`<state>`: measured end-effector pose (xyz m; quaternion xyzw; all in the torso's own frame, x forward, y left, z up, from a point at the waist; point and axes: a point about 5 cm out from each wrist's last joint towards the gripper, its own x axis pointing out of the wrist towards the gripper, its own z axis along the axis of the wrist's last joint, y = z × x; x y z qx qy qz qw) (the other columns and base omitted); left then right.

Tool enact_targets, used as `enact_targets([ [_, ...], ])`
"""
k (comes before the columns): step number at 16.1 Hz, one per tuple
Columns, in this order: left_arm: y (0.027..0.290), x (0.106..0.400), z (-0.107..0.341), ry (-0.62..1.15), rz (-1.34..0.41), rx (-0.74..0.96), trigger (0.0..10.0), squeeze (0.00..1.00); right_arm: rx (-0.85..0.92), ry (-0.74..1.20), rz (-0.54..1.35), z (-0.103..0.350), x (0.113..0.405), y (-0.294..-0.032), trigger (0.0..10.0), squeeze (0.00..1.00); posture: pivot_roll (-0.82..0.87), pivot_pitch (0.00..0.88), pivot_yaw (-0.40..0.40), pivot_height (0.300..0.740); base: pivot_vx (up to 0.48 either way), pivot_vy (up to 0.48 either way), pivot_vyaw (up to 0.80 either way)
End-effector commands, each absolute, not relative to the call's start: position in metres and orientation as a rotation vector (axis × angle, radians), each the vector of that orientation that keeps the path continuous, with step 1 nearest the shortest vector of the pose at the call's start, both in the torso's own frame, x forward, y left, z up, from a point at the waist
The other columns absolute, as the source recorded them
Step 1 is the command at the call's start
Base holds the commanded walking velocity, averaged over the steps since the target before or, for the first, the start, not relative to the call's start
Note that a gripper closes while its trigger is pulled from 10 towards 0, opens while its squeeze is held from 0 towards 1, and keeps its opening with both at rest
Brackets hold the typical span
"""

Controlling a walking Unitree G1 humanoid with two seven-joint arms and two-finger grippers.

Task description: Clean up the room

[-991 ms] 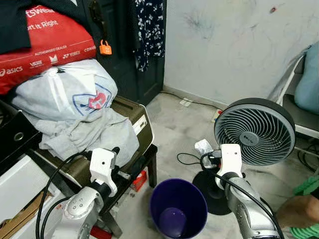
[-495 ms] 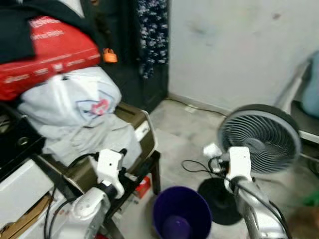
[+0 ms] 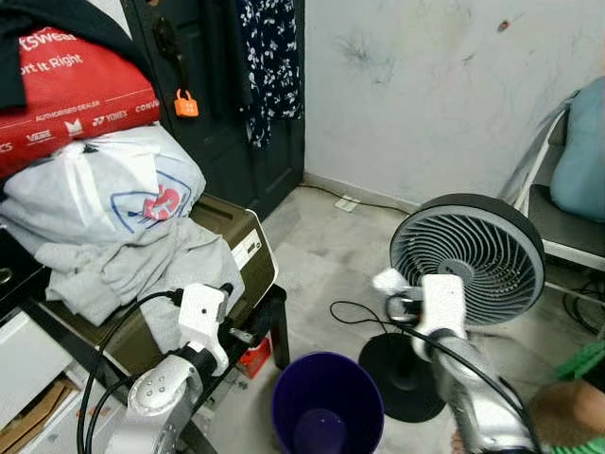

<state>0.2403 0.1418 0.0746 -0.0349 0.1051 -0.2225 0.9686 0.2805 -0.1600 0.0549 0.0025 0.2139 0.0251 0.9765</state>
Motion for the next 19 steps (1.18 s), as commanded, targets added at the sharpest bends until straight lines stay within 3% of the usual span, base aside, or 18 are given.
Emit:
enact_targets([
  [1,0.145,0.243,0.073,0.223,-0.445,-0.039,10.0,0.00,-0.005,0.422,0.040,0.057,0.285,-0.160,10.0,0.00,-0.13,0.000,0.018,0.740,0.000,0.000,0.00],
  [13,0.158,0.251,0.009,0.501,-0.595,0.202,10.0,0.00,0.053,0.518,0.056,0.025,0.296,-0.123,10.0,0.00,-0.12,0.000,0.107,0.740,0.000,0.000,0.00],
  [16,0.166,0.253,-0.008,0.578,-0.586,0.280,10.0,0.00,0.105,0.637,0.032,0.004,0.289,-0.111,10.0,0.00,-0.11,0.000,0.117,0.740,0.000,0.000,0.00],
  [19,0.167,0.258,-0.003,0.548,-0.585,0.289,10.0,0.00,0.134,0.789,0.063,-0.015,0.275,-0.088,10.0,0.00,-0.10,0.000,0.116,0.740,0.000,0.000,0.00],
])
